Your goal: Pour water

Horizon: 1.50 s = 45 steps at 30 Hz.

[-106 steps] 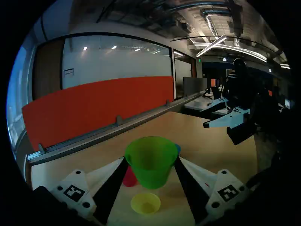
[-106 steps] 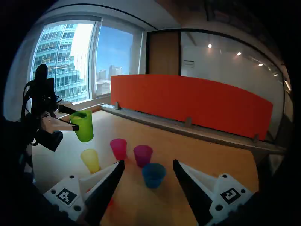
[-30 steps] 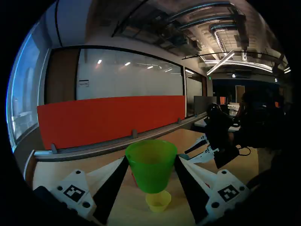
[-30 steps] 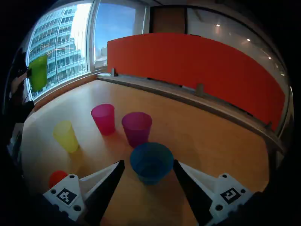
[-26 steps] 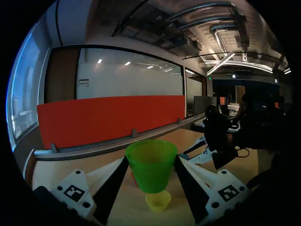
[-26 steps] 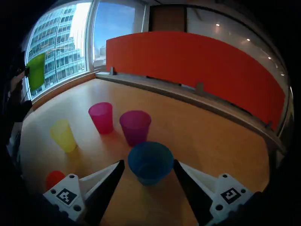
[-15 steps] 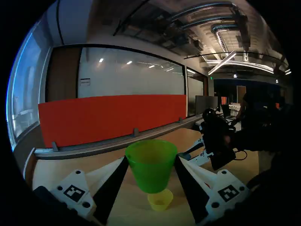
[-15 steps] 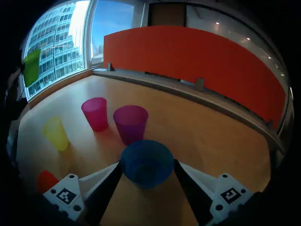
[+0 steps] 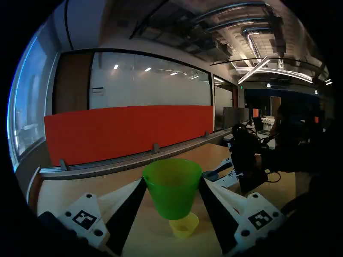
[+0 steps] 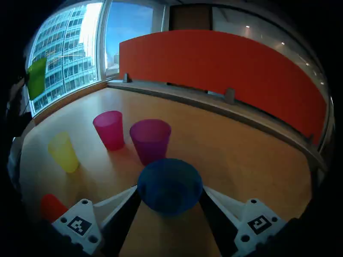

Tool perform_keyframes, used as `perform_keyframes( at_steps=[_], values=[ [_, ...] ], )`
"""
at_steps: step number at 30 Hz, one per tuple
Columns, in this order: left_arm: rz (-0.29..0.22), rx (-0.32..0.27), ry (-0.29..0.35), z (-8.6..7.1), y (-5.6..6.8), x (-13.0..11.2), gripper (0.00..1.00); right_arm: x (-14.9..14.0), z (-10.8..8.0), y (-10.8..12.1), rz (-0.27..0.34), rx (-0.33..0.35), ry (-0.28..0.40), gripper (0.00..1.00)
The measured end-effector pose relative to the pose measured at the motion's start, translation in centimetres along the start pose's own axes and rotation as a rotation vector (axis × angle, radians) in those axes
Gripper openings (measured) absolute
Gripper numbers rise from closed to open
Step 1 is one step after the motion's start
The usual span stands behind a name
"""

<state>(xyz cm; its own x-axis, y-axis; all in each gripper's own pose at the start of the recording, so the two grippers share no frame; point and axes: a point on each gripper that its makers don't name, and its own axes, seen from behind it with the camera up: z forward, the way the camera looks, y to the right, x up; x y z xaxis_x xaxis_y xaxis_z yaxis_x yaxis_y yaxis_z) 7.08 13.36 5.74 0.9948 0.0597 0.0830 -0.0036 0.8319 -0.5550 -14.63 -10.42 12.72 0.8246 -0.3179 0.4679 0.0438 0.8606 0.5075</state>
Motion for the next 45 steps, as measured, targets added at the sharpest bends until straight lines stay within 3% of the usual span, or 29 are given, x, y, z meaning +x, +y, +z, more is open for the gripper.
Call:
perform_keyframes(
  at_steps=[5,13,29,45],
  values=[
    [0.001,-0.001,-0.004,0.0,0.0,-0.1,0.86,0.3,-0.2,-0.1,0.021,0.008,0.007,0.9],
    [0.002,-0.005,-0.004,-0.4,0.1,0.0,0.86,1.8,-2.0,-0.5,0.003,-0.002,0.047,0.9],
    [0.006,-0.007,-0.005,-2.0,0.8,-0.1,0.86,7.2,-8.4,-4.4,-0.013,0.018,0.205,0.9],
    [0.013,-0.031,0.018,-3.4,2.4,-0.1,0.86,12.7,-14.5,-8.9,-0.05,0.063,0.369,0.9]
  ],
)
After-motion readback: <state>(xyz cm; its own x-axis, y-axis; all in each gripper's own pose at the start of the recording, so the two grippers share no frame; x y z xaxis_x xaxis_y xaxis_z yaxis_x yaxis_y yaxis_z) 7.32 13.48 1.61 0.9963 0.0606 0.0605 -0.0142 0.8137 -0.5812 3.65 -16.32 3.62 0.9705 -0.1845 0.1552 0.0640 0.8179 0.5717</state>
